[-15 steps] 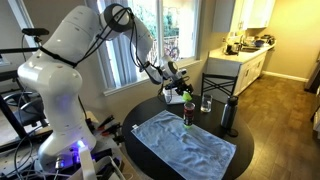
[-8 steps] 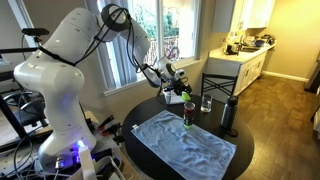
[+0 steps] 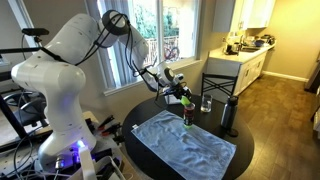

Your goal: Put the tennis ball in the canister

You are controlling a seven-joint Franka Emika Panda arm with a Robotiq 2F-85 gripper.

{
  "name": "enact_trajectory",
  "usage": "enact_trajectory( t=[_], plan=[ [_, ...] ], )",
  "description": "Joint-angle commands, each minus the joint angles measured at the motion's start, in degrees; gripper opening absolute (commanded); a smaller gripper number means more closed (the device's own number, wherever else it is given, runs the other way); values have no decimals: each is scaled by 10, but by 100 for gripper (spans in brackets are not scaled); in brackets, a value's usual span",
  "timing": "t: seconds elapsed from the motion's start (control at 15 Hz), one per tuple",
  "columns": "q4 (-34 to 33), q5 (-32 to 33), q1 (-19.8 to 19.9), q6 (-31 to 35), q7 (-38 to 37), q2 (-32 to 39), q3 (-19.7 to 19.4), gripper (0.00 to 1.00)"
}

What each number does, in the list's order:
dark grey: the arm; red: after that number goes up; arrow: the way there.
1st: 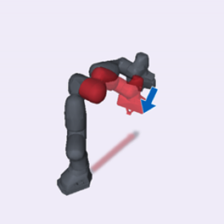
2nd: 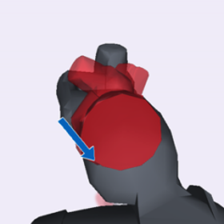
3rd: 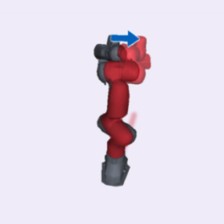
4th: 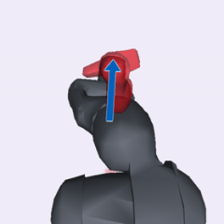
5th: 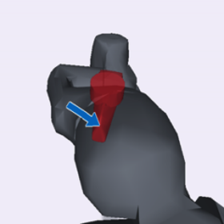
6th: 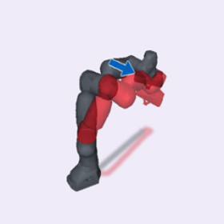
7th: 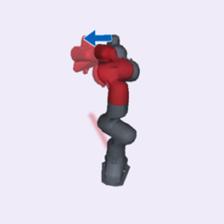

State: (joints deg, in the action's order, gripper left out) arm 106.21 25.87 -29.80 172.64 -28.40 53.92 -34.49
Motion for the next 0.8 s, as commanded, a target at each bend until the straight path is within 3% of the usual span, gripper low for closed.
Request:
enact_trajectory(
  t=[0.0, 0.73],
  plan=[
    [-1, -52, -9, 13, 22, 20, -25, 42],
    [-59, -122, -2, 7, 36, 62, -27, 42]
  ],
)
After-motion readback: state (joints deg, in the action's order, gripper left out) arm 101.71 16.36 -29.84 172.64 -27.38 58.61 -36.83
